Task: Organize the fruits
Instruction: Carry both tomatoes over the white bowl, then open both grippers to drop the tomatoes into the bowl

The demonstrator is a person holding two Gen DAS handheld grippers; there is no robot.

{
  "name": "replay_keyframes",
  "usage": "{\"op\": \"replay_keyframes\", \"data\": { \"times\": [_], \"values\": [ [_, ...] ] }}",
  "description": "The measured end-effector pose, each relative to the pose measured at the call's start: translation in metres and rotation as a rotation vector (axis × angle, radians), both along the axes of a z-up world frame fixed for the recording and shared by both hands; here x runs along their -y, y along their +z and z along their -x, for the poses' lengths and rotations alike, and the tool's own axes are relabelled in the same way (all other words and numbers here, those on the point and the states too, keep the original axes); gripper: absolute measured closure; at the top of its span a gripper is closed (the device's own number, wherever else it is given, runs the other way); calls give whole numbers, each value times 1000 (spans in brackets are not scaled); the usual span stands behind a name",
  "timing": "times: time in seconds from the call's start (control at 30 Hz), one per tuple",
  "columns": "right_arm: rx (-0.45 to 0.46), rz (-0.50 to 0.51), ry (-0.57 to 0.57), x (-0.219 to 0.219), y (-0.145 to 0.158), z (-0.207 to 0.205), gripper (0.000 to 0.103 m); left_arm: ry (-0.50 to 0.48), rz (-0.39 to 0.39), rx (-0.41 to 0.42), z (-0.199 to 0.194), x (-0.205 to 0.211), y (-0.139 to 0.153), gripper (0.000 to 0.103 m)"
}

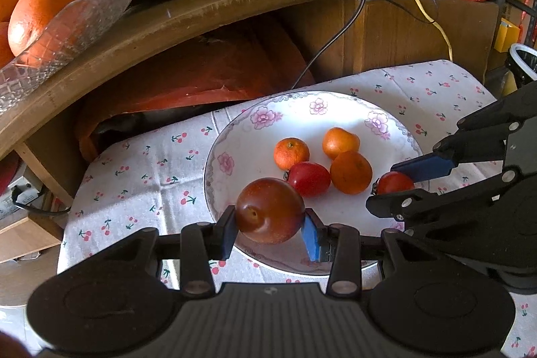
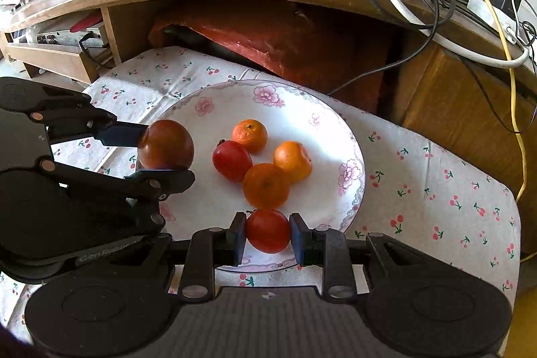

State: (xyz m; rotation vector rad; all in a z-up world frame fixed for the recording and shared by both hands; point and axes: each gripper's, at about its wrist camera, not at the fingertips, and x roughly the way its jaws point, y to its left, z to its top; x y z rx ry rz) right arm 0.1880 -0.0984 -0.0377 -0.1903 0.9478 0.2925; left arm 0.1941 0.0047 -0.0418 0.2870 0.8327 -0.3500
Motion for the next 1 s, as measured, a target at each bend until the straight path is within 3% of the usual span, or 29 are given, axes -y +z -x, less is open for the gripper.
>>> {"op": "replay_keyframes", "data": {
  "times": [1.0],
  "values": [
    [-5,-11,-20,5,-6,-6,76,10,5,-9,-3,0,0,55]
  ]
}}
